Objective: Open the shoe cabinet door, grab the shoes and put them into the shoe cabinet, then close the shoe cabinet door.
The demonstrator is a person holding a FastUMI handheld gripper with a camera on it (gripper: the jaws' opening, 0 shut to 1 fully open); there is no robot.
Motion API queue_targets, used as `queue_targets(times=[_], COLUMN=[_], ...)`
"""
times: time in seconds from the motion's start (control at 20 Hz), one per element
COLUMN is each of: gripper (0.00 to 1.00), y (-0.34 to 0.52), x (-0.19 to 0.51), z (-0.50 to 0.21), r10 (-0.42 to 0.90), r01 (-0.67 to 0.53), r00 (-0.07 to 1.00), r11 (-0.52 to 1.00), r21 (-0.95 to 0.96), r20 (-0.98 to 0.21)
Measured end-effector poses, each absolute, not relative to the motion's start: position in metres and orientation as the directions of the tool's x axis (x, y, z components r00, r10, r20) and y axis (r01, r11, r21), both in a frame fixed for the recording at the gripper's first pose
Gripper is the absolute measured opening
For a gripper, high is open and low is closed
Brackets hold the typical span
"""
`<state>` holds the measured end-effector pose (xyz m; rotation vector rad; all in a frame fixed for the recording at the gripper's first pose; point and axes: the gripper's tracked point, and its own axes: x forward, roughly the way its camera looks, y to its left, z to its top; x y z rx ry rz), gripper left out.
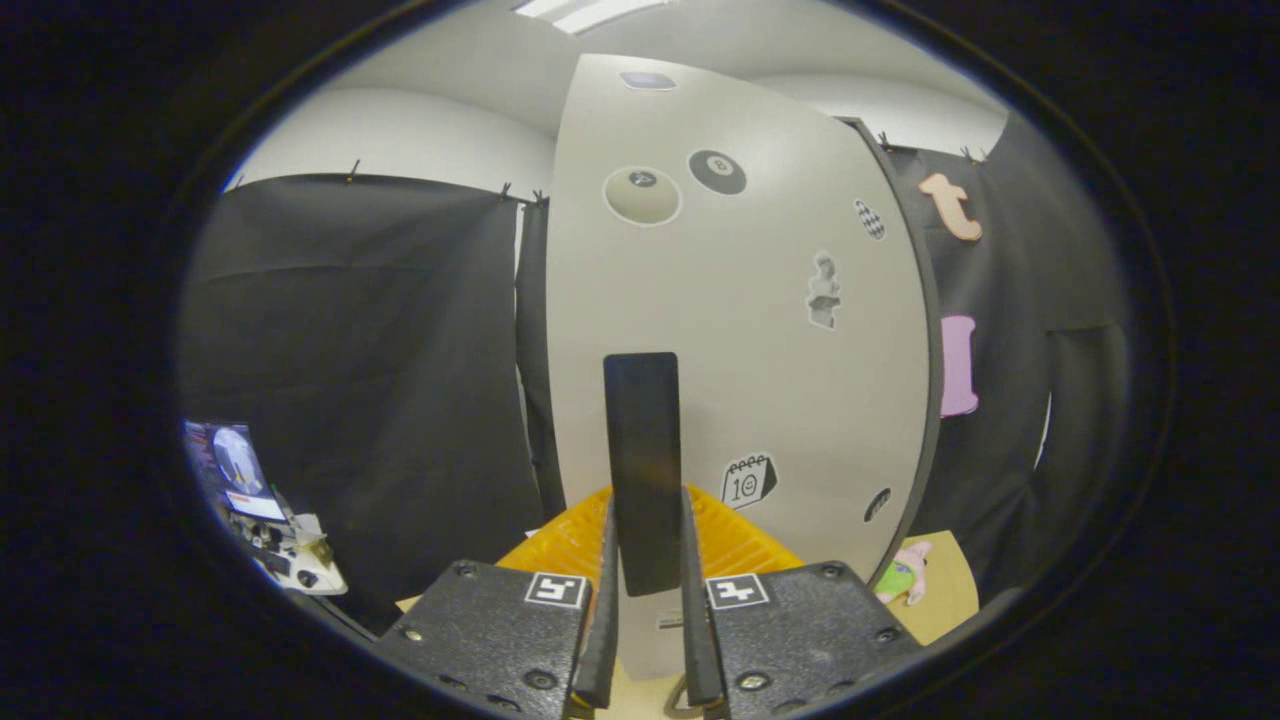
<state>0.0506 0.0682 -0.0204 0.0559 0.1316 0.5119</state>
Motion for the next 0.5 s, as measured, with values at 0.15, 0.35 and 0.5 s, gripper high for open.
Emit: queue_targets(times=[0.15,0.35,0.5], gripper=[0.29,0.29,0.26], y=[0.052,0.017,-0.023], x=[0.039,0.024,0.015], z=[-0.021,-0.015,-0.014], r10=[0.476,0.435,0.383], r01=[-0.469,-0.43,-0.381], r00=[0.874,0.896,0.921], r11=[0.879,0.9,0.924], r21=[0.093,0.07,0.04], r20=[-0.098,-0.089,-0.072])
